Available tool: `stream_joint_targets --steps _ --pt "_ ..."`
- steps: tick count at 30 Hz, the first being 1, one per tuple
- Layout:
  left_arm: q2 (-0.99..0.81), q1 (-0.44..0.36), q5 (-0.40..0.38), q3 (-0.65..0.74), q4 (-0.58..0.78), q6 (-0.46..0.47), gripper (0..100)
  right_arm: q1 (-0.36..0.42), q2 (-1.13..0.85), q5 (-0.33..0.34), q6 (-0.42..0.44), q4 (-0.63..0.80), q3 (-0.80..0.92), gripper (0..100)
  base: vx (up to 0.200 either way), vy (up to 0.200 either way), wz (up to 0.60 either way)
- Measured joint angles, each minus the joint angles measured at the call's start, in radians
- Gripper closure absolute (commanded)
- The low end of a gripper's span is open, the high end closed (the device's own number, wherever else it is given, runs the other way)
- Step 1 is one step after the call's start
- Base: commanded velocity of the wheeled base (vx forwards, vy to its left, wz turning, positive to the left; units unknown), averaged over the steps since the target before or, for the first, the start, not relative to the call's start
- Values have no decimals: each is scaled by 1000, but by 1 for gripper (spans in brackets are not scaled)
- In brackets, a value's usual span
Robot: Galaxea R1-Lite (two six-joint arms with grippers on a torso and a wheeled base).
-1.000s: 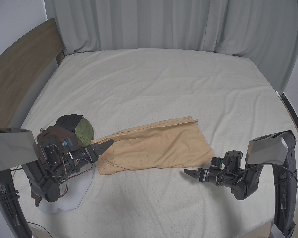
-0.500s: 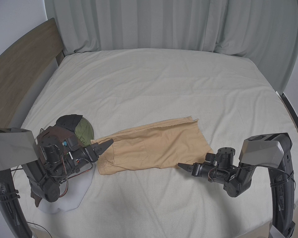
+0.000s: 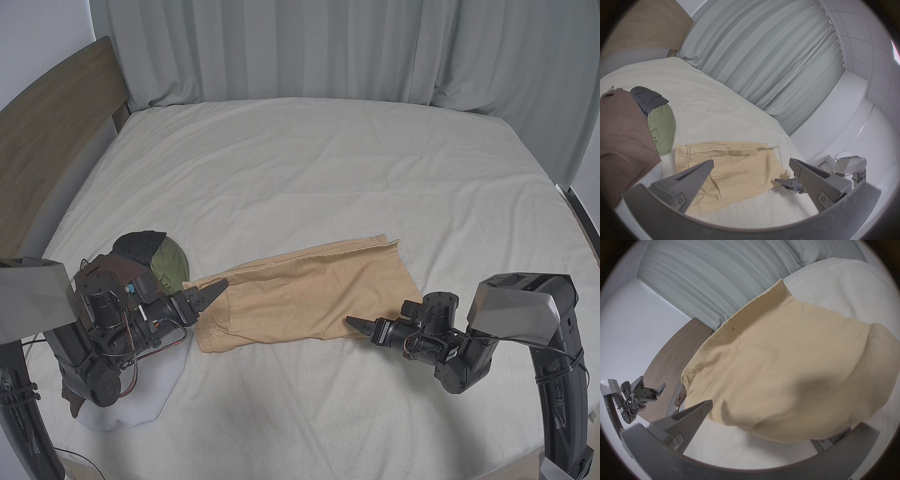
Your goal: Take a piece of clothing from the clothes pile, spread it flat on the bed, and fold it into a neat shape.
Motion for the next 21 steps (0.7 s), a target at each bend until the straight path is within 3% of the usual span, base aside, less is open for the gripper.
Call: stream_joint_targets --steps 16,17,21 --pt "21 6 -14 -29 0 -12 0 11 20 -38 10 16 -45 0 0 0 0" --pt "23 7 -14 -32 0 -12 0 11 21 -38 10 15 -46 100 0 0 0" --pt "30 10 -15 -36 0 -12 0 7 26 -43 10 17 -47 100 0 0 0"
